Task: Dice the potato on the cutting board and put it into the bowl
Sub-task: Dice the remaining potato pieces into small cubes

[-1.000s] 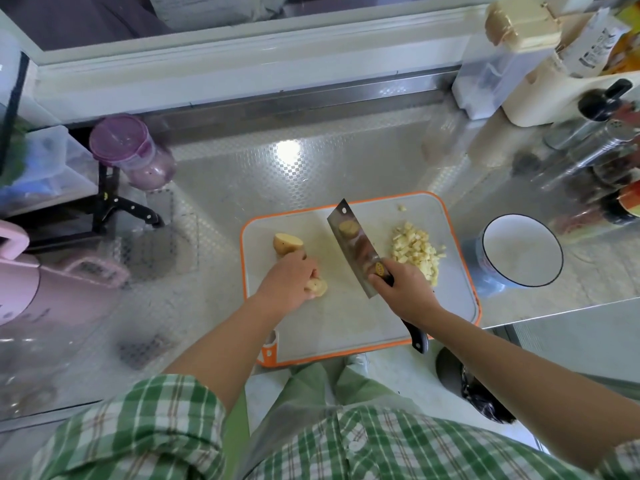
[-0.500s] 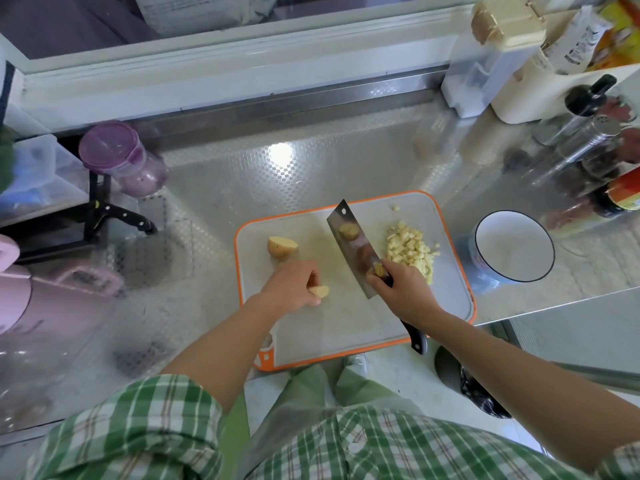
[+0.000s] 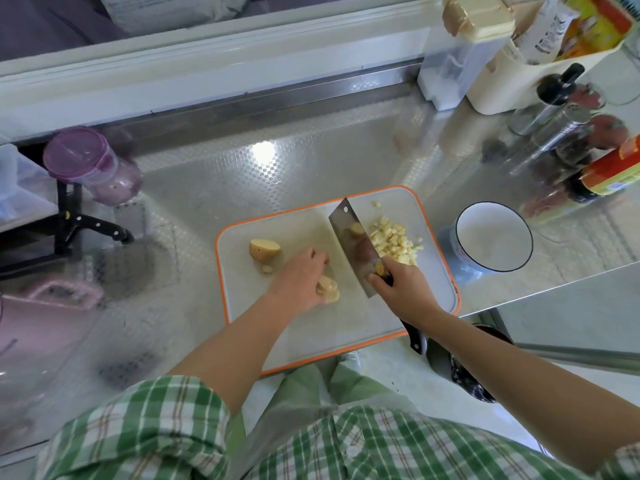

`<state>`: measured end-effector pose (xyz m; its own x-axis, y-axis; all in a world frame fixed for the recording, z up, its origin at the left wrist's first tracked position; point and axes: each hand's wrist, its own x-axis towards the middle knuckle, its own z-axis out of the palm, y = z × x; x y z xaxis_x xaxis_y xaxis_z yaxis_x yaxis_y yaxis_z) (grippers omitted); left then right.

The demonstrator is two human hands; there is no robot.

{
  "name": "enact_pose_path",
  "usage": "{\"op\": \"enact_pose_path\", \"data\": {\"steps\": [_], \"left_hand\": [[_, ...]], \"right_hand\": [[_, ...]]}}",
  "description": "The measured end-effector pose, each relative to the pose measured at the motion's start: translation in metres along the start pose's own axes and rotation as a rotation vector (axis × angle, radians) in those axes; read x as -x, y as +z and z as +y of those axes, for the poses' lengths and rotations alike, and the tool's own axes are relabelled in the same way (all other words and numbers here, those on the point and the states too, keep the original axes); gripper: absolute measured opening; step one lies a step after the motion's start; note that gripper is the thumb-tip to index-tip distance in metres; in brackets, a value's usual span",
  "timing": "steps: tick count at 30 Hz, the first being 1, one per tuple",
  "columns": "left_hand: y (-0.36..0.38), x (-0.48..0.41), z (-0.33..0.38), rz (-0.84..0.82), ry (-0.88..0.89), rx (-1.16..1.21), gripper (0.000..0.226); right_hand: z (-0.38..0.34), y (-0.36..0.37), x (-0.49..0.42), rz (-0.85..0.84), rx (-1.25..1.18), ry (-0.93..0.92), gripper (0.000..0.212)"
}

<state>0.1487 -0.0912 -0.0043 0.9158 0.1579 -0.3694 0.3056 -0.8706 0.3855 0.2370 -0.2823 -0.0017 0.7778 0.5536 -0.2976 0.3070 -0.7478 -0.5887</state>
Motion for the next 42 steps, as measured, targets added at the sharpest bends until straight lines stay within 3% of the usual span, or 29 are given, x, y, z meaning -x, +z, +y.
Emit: {"op": "enact_pose_path", "data": {"steps": [6, 11, 15, 20, 23, 28, 37, 42], "left_hand": [[0.016, 0.022, -0.001, 0.119, -0.115, 0.116, 0.059], [0.024, 0.028, 0.003, 0.213, -0.198, 0.177, 0.038], [0.026, 0.03, 0.005, 0.253, -0.161, 0.151, 0.028], [0.03, 0.033, 0.008, 0.299, -0.126, 0.168, 0.033], [0.029, 0.035, 0.008, 0.327, -0.195, 0.21, 0.041], [0.027, 0.036, 0.013, 0.306, -0.413, 0.409, 0.024], [0.033, 0.031, 0.016, 0.297, -0.497, 0.526, 0.014], [0.032, 0.031, 0.018, 0.311, -0.523, 0.557, 0.01]], "right_hand": [[-0.015, 0.013, 0.01, -0.043, 0.062, -0.058, 0.042], [-0.022, 0.025, 0.021, -0.114, 0.194, -0.152, 0.023], [-0.024, 0.026, 0.022, -0.104, 0.202, -0.142, 0.021], [-0.025, 0.023, 0.024, -0.097, 0.208, -0.129, 0.022], [-0.026, 0.022, 0.023, -0.07, 0.201, -0.109, 0.02], [-0.027, 0.023, 0.027, -0.088, 0.261, -0.131, 0.018], [-0.03, 0.024, 0.033, -0.141, 0.339, -0.189, 0.017], [-0.03, 0.024, 0.031, -0.09, 0.302, -0.133, 0.016]]}}
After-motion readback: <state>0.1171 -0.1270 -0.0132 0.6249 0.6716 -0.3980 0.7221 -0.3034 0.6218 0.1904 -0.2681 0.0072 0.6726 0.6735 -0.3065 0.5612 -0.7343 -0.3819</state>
